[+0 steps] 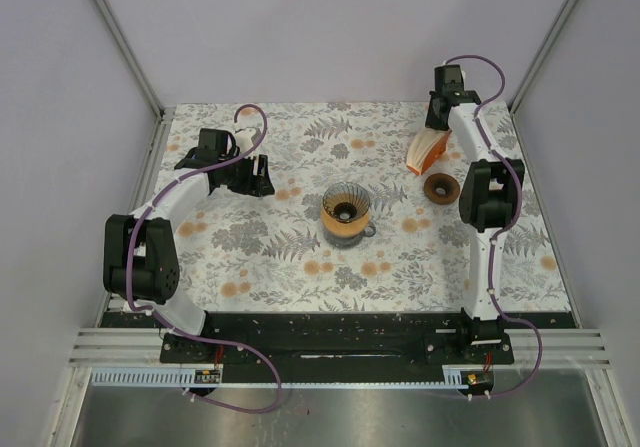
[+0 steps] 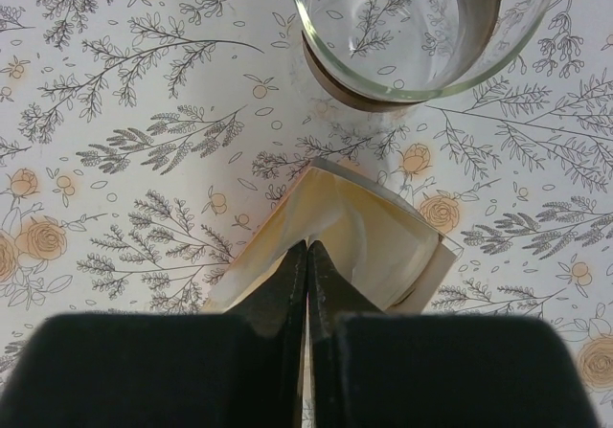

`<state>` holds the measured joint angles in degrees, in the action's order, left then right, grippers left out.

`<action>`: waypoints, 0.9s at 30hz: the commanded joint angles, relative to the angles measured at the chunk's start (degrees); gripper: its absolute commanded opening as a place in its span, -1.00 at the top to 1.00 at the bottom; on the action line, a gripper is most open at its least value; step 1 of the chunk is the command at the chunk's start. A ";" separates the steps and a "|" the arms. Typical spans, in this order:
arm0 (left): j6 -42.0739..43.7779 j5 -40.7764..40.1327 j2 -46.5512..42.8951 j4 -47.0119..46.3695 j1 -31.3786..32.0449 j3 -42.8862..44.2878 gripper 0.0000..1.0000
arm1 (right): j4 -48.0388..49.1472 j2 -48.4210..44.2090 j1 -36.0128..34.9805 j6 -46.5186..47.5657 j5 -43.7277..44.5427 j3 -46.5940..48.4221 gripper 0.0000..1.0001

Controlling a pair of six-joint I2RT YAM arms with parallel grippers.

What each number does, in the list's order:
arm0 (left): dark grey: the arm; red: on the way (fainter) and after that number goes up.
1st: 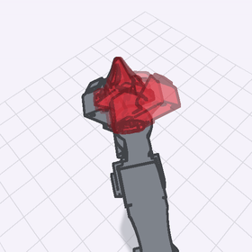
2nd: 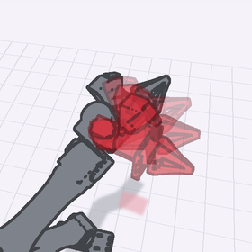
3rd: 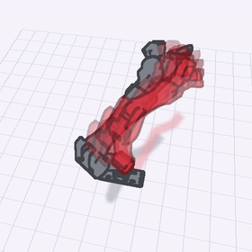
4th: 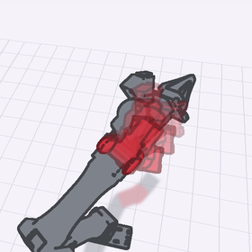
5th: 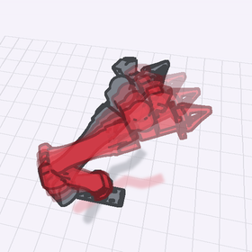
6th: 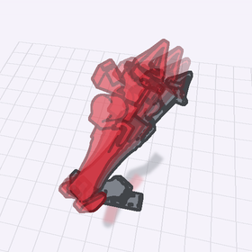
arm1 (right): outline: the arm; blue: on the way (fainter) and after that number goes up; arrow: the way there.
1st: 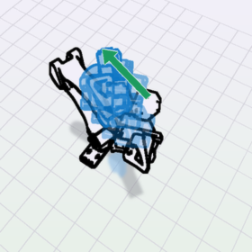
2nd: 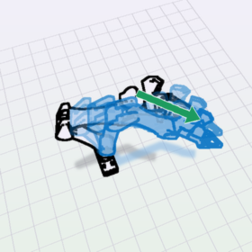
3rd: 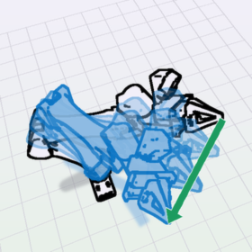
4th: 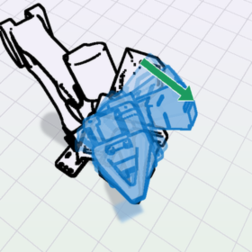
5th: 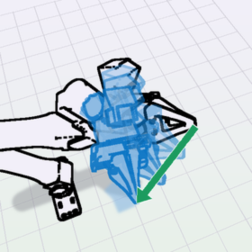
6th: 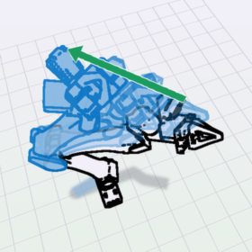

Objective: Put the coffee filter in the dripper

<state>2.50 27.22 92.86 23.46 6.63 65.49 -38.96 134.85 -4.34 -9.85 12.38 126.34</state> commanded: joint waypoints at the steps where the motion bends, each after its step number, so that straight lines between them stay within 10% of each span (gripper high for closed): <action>1: -0.39 1.96 -0.93 -1.40 -0.39 1.92 -0.36 | 0.37 -7.48 0.03 0.18 -0.78 1.01 1.00; 27: -0.48 2.92 -1.45 0.00 -0.39 2.80 -0.36 | 4.33 -20.67 -0.14 0.44 -4.73 -10.23 1.00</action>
<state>1.91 28.34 92.86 23.99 6.61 65.56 -37.56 122.74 -4.34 -9.87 10.35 116.88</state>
